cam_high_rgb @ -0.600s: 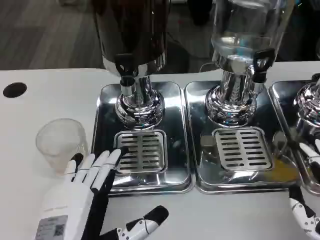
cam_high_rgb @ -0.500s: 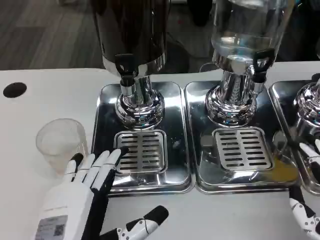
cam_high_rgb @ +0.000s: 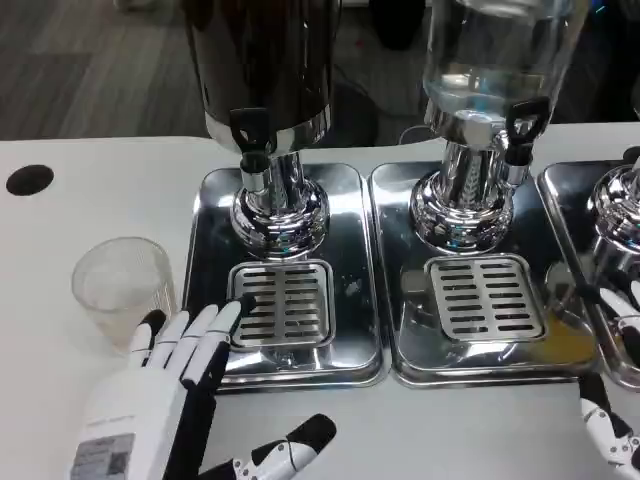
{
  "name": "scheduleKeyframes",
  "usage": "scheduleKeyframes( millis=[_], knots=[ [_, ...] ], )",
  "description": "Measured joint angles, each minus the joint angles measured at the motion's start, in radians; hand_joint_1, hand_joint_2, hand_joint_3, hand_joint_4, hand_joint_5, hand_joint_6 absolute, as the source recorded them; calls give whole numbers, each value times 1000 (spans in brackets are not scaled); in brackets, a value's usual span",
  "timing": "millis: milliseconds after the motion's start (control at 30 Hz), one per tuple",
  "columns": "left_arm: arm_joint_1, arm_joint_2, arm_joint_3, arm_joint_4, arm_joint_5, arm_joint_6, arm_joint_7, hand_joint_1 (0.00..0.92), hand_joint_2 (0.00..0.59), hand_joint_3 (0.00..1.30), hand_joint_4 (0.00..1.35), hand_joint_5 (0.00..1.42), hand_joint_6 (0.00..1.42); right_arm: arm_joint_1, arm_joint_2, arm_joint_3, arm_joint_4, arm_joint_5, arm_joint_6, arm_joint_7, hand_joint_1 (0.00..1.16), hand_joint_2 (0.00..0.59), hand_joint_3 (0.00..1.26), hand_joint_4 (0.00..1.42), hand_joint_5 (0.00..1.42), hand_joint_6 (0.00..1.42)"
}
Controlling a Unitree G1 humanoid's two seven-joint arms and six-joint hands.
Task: Grasp the cup under the faucet to collect the drink, then remove the cup.
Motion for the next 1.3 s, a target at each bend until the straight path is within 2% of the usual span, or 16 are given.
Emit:
scheduleKeyframes(
  millis=[400, 733, 900, 1100, 1200, 1300],
  knots=[
    [2, 0, 10, 2, -16, -2, 1, 0, 91, 125, 31, 96, 10, 9, 1, 0, -1, 3, 0, 0, 629, 509, 136, 0, 0, 0],
    [-32, -4, 32, 48, -97, -17, 16, 0, 69, 114, 40, 143, 39, 35, 7, -6, -16, 19, -1, 0, 623, 504, 139, 2, 0, 0],
    [-48, -27, 73, 51, -130, -16, 32, 0, 55, 117, 60, 205, 85, 39, 6, -15, -8, 29, -12, 0, 621, 503, 139, 2, 1, 0],
    [-52, -70, 146, 10, -168, -13, 75, 0, 55, 144, 98, 317, 248, 36, 2, -24, 19, 43, -30, 0, 619, 503, 144, 2, 1, 0],
    [-48, -85, 174, -17, -169, -12, 94, 10, 53, 159, 117, 327, 275, 34, 1, -26, 37, 45, -33, 0, 618, 503, 146, 2, 2, 0],
    [-57, -100, 222, -48, -174, 23, 88, 11, 52, 170, 120, 341, 329, 33, 0, -26, 45, 51, -36, 0, 617, 503, 147, 2, 2, 0]
  ],
)
